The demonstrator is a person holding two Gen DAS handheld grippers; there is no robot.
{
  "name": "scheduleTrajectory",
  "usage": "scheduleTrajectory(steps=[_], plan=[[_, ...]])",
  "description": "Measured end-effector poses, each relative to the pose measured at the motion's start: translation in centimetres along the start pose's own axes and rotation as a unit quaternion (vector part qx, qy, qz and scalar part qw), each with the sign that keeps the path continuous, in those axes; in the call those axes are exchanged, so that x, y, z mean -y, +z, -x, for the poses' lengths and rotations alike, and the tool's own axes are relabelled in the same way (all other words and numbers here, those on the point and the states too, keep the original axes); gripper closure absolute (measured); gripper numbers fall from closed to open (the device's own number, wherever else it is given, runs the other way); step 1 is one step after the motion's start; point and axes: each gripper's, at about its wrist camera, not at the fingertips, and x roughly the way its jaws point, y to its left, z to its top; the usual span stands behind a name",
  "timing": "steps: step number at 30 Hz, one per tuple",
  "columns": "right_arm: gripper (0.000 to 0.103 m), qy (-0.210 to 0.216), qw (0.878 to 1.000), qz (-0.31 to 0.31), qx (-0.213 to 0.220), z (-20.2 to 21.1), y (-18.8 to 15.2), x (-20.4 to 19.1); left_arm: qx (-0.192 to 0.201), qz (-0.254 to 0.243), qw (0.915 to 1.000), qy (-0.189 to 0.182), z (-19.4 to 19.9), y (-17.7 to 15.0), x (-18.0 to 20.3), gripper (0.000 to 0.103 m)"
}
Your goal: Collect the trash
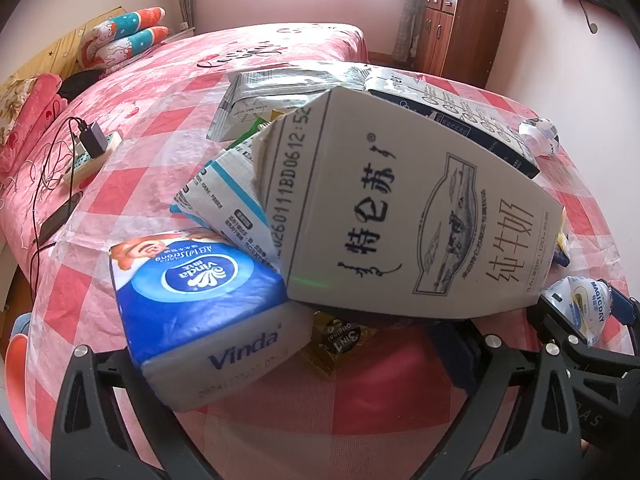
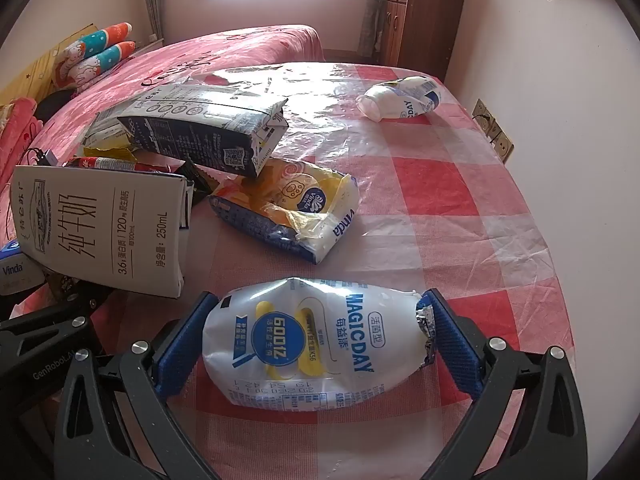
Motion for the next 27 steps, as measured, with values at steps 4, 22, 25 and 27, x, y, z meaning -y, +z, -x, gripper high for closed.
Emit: scheduleTrajectory(steps=[4, 22, 25, 27], plan=[[0.004, -0.001, 1.000, 0.001, -0.001, 0.0, 0.0, 0.0, 0.000, 0.000, 1.0000, 0.000, 0.0, 0.0, 0.0, 0.004], [0.005, 0.006, 1.000, -0.005, 0.013, 2.0, -3.0, 0.7, 0.006, 0.009, 0.9994, -0.034, 1.8, -1.9, -1.3, 0.004], [0.005, 0.008, 1.000, -0.008, 0.022, 3.2, -2.6, 0.4, 0.007, 0.014, 0.9987, -0.048, 2.9, -2.5, -1.9, 0.004], [0.005, 0.011, 0.999, -0.012, 0.033, 4.2, -2.9, 0.4, 0.017, 0.013, 0.9985, -0.050, 3.9, -2.8, -2.4, 0.004]])
